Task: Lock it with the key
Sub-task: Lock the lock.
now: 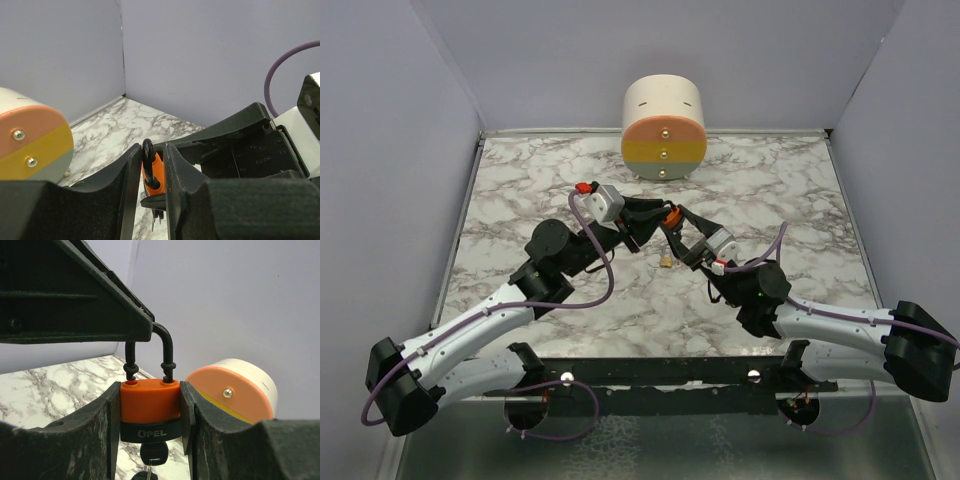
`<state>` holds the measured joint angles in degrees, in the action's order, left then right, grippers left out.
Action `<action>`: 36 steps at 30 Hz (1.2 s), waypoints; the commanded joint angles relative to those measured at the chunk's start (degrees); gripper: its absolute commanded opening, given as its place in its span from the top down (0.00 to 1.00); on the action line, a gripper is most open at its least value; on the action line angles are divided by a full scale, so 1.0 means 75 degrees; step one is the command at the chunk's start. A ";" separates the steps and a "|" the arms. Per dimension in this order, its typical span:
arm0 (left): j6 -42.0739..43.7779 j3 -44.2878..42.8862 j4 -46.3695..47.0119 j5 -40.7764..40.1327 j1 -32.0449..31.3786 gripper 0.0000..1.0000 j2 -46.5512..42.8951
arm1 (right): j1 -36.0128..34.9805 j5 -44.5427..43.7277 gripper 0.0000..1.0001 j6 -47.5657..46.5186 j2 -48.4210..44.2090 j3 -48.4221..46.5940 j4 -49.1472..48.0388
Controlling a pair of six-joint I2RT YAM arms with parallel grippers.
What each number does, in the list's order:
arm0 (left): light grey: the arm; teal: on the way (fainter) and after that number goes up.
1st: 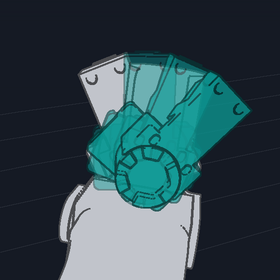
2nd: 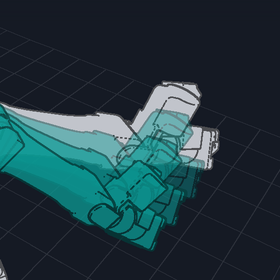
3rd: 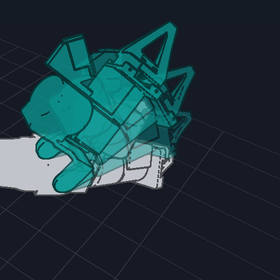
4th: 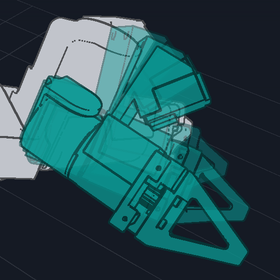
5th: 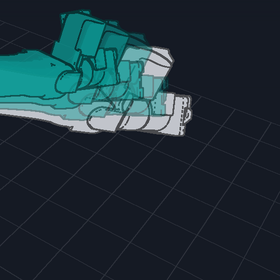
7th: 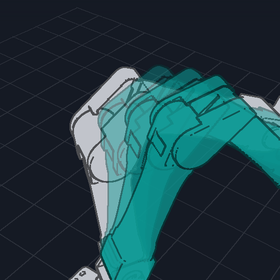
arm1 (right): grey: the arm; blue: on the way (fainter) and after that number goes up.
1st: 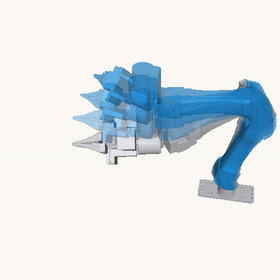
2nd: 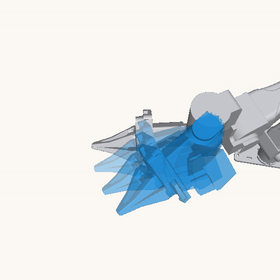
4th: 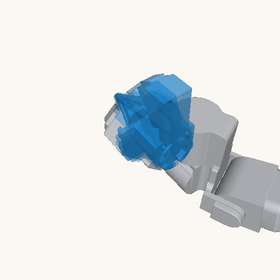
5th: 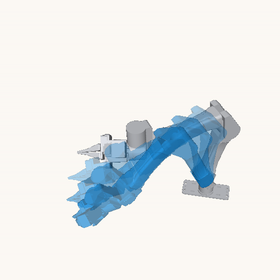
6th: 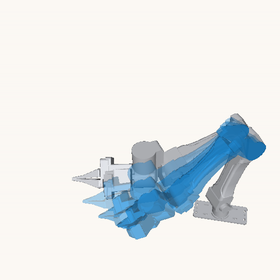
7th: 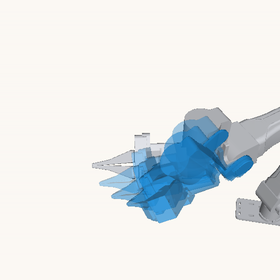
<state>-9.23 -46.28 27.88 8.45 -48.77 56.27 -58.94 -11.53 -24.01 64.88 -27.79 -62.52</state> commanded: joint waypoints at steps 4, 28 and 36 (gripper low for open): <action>0.0131 -0.0304 0.0056 -0.0245 0.0007 0.74 0.0159 | -0.0061 -0.0021 0.99 0.0087 -0.0098 -0.0270 -0.0221; -0.0406 -0.0218 -0.0179 -0.0270 0.0011 1.00 0.0261 | -0.0053 -0.0087 0.99 0.0095 -0.0161 -0.0241 -0.0665; -0.0512 0.0014 -0.0186 -0.0312 0.0009 1.00 0.0289 | -0.0060 0.0141 0.99 0.0107 -0.0297 -0.0502 -0.0506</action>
<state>-11.90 -47.31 26.55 6.87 -48.75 58.04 -58.94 -11.75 -23.77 64.71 -27.92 -62.48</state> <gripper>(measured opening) 0.072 0.437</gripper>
